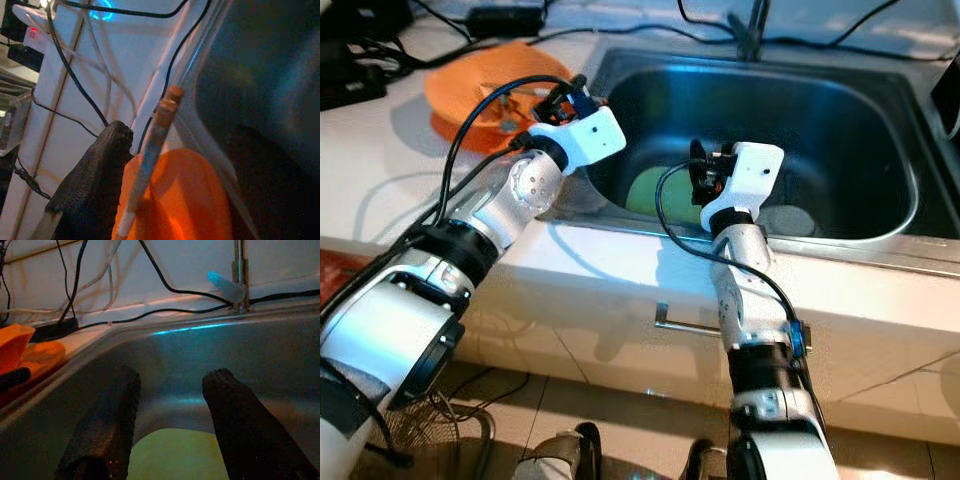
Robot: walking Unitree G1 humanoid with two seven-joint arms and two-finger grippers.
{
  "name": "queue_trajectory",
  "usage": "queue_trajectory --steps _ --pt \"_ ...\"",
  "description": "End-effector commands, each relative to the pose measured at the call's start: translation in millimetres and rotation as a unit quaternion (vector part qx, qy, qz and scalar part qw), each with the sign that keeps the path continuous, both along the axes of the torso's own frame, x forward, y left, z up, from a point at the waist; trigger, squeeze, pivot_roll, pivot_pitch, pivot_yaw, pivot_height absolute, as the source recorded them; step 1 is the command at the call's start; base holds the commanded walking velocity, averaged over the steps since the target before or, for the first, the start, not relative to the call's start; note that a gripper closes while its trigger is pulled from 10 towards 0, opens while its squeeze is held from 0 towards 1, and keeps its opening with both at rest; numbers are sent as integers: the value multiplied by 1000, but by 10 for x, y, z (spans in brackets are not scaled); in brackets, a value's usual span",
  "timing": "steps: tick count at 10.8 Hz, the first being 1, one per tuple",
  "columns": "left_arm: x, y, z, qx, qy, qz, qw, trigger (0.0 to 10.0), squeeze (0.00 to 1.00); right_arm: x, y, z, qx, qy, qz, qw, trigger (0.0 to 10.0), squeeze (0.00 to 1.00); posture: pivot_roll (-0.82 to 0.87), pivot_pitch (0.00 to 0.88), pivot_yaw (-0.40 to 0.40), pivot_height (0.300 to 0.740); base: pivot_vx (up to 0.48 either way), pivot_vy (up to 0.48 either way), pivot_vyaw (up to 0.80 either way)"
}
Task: Kitchen organization
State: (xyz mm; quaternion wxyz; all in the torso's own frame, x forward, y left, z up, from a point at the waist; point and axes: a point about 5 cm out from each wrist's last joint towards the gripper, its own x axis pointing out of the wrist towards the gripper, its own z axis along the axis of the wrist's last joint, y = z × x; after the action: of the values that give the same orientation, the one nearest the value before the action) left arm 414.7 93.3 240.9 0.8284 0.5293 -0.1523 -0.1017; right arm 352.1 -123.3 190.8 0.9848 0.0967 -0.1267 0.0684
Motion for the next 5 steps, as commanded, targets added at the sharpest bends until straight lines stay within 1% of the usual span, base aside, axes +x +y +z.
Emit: queue_trajectory --steps 1,3,4,5 --pt "14 -25 84 17 -14 -2 1000 10000 0 -32 -22 -128 5 29 -1 1000 10000 0 15 249 45 740 0 0 0" --pt "19 -70 111 30 -29 0 999 10000 0 -73 -24 -140 5 32 -1 999 10000 0 10 257 44 740 0 0 0" --pt "26 -89 162 25 -40 3 999 10000 0 -85 -24 -136 7 34 -2 999 10000 0 7 257 45 740 0 0 0" --pt "28 -102 188 19 -45 4 999 5176 0 -90 -22 -134 7 34 -2 999 10000 0 3 256 45 740 0 0 0"
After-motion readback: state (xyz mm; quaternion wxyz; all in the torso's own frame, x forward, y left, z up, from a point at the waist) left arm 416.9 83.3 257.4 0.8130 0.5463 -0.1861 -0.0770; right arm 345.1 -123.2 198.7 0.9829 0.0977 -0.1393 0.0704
